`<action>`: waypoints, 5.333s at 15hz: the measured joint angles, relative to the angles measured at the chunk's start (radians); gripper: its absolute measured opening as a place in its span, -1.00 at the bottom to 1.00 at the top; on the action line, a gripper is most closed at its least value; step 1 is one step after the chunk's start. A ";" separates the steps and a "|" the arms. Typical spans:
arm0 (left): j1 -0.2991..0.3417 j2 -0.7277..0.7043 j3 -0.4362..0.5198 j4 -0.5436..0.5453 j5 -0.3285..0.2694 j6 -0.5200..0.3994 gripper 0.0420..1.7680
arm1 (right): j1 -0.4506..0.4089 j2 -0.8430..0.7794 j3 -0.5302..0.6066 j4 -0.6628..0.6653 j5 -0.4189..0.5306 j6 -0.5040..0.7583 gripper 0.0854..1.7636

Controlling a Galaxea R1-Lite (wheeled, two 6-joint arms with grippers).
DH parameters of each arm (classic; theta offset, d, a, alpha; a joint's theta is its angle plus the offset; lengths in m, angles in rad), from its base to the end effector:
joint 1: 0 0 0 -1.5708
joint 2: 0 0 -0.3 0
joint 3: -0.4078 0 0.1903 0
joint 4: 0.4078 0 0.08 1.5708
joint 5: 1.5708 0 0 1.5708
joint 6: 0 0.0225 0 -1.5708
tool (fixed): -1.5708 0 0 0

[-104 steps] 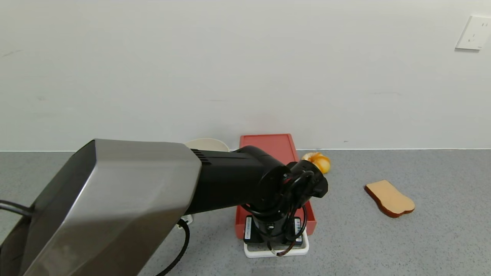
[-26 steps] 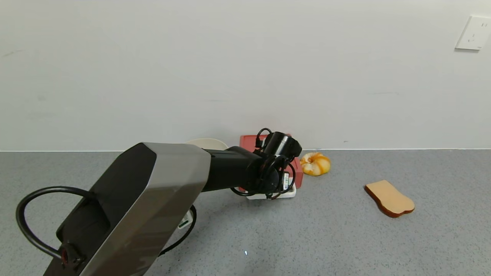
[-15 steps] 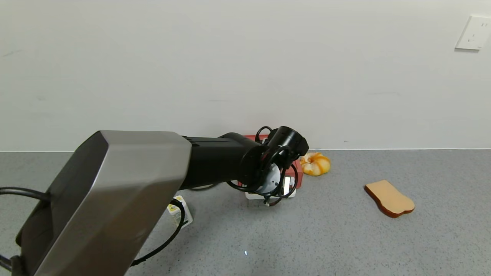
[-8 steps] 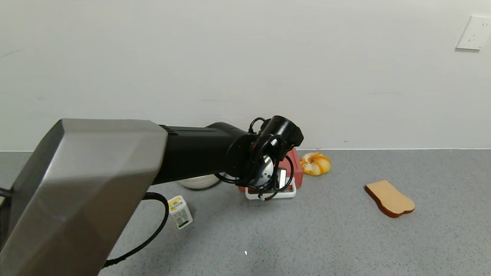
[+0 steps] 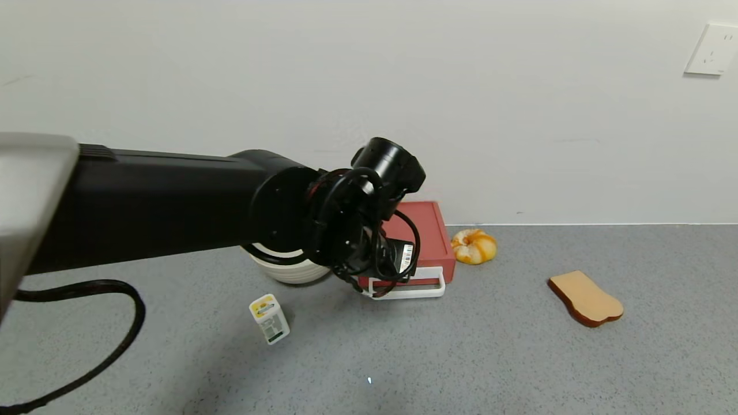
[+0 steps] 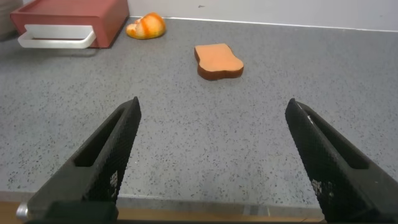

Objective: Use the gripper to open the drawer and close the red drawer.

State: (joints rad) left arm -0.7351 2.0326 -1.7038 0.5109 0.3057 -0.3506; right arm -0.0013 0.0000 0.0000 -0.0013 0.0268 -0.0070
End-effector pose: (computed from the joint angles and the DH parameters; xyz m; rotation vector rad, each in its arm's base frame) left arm 0.2947 -0.2573 0.2081 0.0906 0.7871 -0.2675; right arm -0.0228 0.0006 0.0756 -0.0070 -0.0014 0.0255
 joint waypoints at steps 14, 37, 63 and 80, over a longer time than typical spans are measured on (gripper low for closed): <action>0.182 -0.493 0.623 -0.526 -0.248 0.351 0.89 | 0.000 0.000 0.000 0.000 0.000 0.000 0.94; 0.610 -1.393 1.117 -0.399 -0.168 0.424 0.93 | 0.001 0.000 0.000 0.000 0.000 0.000 0.94; 0.753 -1.883 1.693 -0.768 -0.299 0.497 0.94 | 0.000 0.000 0.000 0.000 0.000 -0.001 0.94; 0.739 -2.033 1.704 -0.542 -0.324 0.476 0.94 | 0.000 0.000 0.000 0.000 0.000 0.000 0.94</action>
State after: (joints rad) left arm 0.0043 0.0000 0.0000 -0.0311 -0.0187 0.1255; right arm -0.0013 0.0000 0.0000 -0.0009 0.0272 -0.0070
